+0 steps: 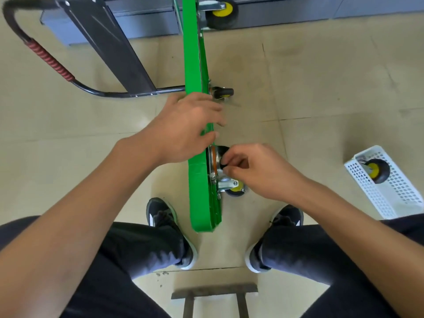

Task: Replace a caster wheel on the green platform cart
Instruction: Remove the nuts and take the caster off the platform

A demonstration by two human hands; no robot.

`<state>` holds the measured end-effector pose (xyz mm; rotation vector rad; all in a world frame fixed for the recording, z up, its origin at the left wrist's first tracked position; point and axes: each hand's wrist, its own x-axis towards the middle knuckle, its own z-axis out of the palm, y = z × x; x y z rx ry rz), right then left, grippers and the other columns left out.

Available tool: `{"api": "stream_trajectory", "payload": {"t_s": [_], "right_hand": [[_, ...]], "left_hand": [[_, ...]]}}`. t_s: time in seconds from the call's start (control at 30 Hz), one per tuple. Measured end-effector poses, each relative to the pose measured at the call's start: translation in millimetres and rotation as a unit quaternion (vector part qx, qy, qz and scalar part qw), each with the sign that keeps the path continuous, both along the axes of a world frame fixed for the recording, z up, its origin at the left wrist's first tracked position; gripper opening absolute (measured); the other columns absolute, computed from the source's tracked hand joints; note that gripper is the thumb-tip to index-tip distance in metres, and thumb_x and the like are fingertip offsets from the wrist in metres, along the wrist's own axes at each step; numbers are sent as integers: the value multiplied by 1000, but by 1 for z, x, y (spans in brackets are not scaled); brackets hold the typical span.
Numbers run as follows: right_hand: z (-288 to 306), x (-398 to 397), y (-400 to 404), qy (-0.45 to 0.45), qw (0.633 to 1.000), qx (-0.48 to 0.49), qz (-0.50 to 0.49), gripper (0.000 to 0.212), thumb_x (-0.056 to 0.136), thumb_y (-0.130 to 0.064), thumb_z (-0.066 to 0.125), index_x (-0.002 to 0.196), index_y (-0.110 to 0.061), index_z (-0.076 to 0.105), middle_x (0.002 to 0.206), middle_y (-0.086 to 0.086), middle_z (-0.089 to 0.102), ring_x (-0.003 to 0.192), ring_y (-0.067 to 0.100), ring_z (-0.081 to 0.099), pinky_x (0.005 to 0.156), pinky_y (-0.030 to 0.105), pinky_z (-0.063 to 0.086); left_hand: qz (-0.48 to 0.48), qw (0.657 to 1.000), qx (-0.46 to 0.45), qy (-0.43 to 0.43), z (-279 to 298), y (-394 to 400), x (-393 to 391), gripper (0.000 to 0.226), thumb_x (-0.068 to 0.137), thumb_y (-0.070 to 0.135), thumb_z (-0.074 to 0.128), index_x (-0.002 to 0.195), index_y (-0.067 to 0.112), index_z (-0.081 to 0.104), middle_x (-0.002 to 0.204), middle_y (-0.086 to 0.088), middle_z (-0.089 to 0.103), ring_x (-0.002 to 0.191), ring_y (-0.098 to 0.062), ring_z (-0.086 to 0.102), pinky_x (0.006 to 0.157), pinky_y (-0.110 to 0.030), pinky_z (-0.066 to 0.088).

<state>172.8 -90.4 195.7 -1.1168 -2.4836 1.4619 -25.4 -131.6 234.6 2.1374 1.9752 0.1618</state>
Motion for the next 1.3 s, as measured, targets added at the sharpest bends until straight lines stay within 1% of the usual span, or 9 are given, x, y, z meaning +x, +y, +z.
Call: {"api": "stream_trajectory", "payload": {"t_s": [0.17, 0.3, 0.47, 0.73, 0.93, 1.1, 1.17, 1.23, 1.3], "right_hand": [[-4, 1, -4, 7, 1000, 9, 4, 11, 92, -28, 70, 86, -20, 75, 73, -5, 71, 68, 9, 65, 64, 28, 52], [-4, 1, -12, 78, 997, -6, 6, 6, 86, -23, 76, 87, -24, 70, 73, -10, 69, 65, 7, 63, 64, 26, 51], [-12, -1, -19, 83, 991, 96, 39, 8, 88, -28, 72, 94, -26, 68, 81, -14, 65, 67, -2, 53, 67, 30, 48], [-22, -2, -23, 75, 985, 146, 55, 16, 94, -34, 64, 93, -20, 71, 80, -8, 64, 75, 15, 59, 68, 43, 51], [-23, -2, -26, 111, 982, 145, 43, 13, 92, -29, 67, 95, -17, 73, 75, -14, 59, 71, 15, 63, 65, 42, 53], [-25, -1, -25, 133, 978, 150, 58, 14, 91, -24, 66, 90, -11, 70, 77, -2, 67, 69, 13, 60, 64, 40, 52], [-25, 0, -26, 144, 976, 151, 56, 7, 89, -16, 73, 91, -11, 70, 81, -4, 68, 71, 6, 58, 67, 32, 51], [-27, 0, -27, 153, 977, 143, 36, 14, 84, -10, 78, 95, -12, 71, 84, -8, 67, 73, 3, 59, 68, 22, 50], [-27, 1, -30, 159, 981, 116, 10, 18, 83, -10, 79, 98, -14, 70, 86, -12, 67, 75, 5, 63, 69, 23, 51]], "left_hand": [[-19, 999, 19, 28, -7, -6, 1, 26, 92, 30, 64, 117, 28, 71, 138, 4, 60, 145, -24, 34, 114, -54, 25], [-21, 999, 19, 30, -7, -6, -1, 25, 93, 29, 61, 115, 26, 72, 139, 1, 59, 145, -25, 34, 113, -54, 27], [-24, 999, 17, 28, -6, -6, -2, 19, 92, 30, 58, 104, 27, 73, 123, 6, 67, 141, -22, 39, 111, -51, 29], [-33, 998, 13, 61, -4, -6, -4, 25, 92, 34, 51, 90, 23, 74, 104, 6, 70, 131, -20, 44, 105, -47, 32], [-34, 997, 7, 75, -4, -6, -4, 32, 90, 35, 46, 87, 22, 75, 101, 6, 69, 129, -21, 45, 104, -47, 34], [-36, 996, 3, 84, -4, -5, -4, 32, 91, 35, 47, 88, 21, 76, 99, 6, 69, 127, -21, 45, 103, -47, 34], [-36, 996, 5, 87, -4, -5, -4, 32, 90, 35, 47, 87, 20, 75, 98, 6, 69, 127, -21, 46, 103, -47, 35], [-35, 995, 3, 88, -4, -4, -4, 32, 90, 35, 46, 87, 21, 75, 98, 6, 69, 127, -21, 45, 102, -47, 35], [-36, 995, 3, 90, -5, -4, -3, 33, 91, 35, 45, 88, 21, 75, 99, 5, 69, 127, -21, 45, 102, -48, 35]]}}
